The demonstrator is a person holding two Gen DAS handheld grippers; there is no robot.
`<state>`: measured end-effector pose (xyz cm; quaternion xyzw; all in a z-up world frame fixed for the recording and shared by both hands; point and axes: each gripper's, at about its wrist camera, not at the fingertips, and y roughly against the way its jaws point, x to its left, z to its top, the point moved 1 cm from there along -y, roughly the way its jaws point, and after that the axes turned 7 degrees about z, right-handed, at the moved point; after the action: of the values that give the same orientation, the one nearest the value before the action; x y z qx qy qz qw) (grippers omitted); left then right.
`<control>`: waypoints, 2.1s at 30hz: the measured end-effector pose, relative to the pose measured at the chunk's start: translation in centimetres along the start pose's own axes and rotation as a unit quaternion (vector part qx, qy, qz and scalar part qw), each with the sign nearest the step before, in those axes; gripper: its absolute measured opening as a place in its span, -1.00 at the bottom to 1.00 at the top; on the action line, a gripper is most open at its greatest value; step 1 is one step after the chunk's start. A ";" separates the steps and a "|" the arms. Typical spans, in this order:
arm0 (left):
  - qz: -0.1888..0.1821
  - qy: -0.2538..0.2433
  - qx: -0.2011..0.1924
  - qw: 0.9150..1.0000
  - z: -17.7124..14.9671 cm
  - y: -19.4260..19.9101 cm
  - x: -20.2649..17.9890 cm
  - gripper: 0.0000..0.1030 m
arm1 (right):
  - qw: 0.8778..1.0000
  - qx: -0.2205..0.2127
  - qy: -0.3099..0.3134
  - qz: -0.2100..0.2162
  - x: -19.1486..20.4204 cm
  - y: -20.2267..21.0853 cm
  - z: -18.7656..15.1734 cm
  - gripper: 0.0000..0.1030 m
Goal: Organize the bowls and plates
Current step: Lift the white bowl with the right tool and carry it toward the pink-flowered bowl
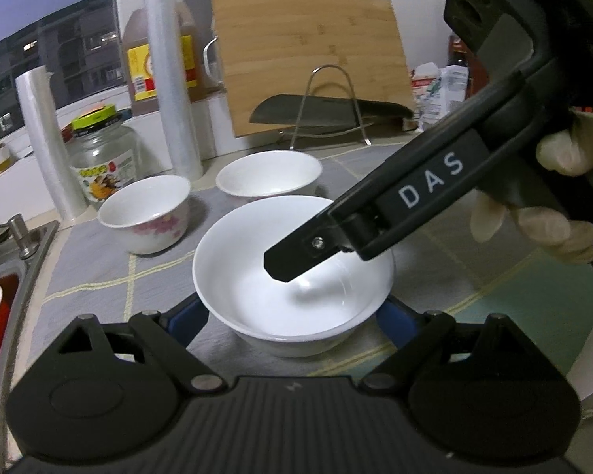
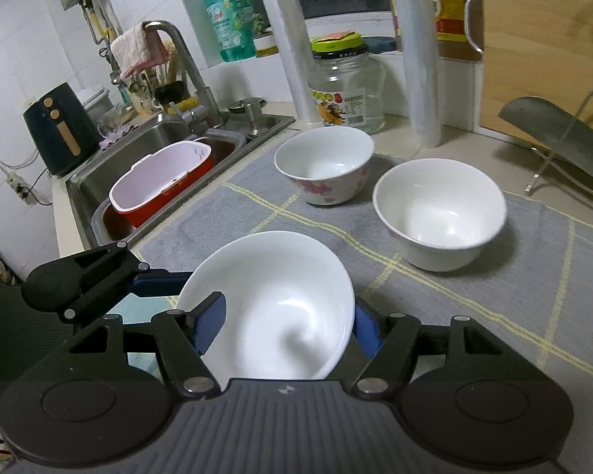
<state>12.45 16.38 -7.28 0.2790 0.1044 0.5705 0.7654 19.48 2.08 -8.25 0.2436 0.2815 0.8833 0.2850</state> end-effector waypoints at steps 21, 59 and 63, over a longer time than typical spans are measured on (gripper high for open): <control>-0.052 -0.024 -0.007 0.998 2.5 -0.7 -7.3 0.77 | 0.998 -0.020 -0.030 -0.044 -3.8 7.5 -4.1 0.43; -0.071 -0.025 0.018 0.997 1.9 -2.7 -9.9 0.85 | 0.997 0.005 -0.057 -0.049 -6.5 7.4 -6.2 0.63; -0.073 -0.022 0.014 0.997 1.9 -2.5 -9.7 0.95 | 0.997 -0.013 -0.042 -0.062 -6.1 8.0 -5.9 0.99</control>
<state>12.22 6.27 -8.59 0.2938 0.1158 0.5052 0.8031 17.46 -9.35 -9.11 0.2584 0.2725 0.8566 0.3539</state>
